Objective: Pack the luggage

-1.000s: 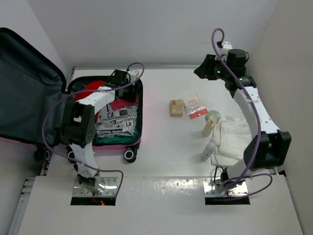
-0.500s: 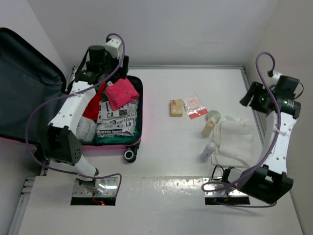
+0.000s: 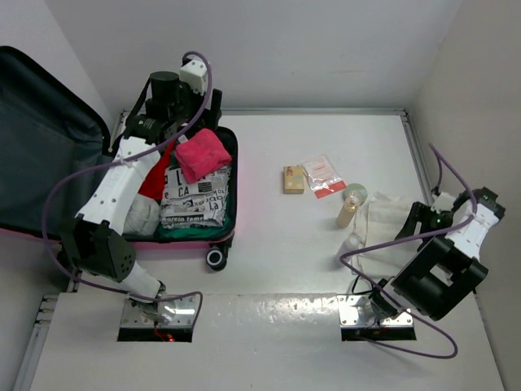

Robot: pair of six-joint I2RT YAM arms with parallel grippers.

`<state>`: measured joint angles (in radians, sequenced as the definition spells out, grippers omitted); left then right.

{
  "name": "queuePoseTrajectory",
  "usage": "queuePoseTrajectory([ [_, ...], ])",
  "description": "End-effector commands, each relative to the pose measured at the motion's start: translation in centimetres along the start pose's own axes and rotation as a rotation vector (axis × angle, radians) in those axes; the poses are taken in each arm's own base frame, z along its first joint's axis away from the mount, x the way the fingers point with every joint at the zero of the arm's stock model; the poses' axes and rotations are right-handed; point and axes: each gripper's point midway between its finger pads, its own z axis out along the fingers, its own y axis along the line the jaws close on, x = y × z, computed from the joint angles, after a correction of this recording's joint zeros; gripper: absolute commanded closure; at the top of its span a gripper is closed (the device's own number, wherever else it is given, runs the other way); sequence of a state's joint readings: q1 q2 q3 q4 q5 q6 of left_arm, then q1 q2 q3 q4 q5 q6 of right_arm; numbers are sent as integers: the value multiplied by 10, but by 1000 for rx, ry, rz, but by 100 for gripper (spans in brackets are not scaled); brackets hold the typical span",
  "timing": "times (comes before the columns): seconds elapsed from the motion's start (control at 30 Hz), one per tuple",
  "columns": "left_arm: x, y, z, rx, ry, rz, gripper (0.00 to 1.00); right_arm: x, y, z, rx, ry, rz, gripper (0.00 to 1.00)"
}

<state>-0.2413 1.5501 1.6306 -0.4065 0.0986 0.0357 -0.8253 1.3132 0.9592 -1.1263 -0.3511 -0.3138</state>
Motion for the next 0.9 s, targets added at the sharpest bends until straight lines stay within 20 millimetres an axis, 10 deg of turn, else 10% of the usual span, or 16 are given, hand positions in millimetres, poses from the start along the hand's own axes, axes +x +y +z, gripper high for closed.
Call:
queuePoseTrajectory([
  [0.0,-30,-8,-11,6,-68,-6,0,-1,-10,19,17,-68,-60,27],
  [0.33,-38,-16,-10,-5,-65,12,0,7,-58,56,279,-196,-73,15],
  [0.87,-42,-36,2,-10,-55,41,0,-11,-73,81,227,-164,-111,7],
])
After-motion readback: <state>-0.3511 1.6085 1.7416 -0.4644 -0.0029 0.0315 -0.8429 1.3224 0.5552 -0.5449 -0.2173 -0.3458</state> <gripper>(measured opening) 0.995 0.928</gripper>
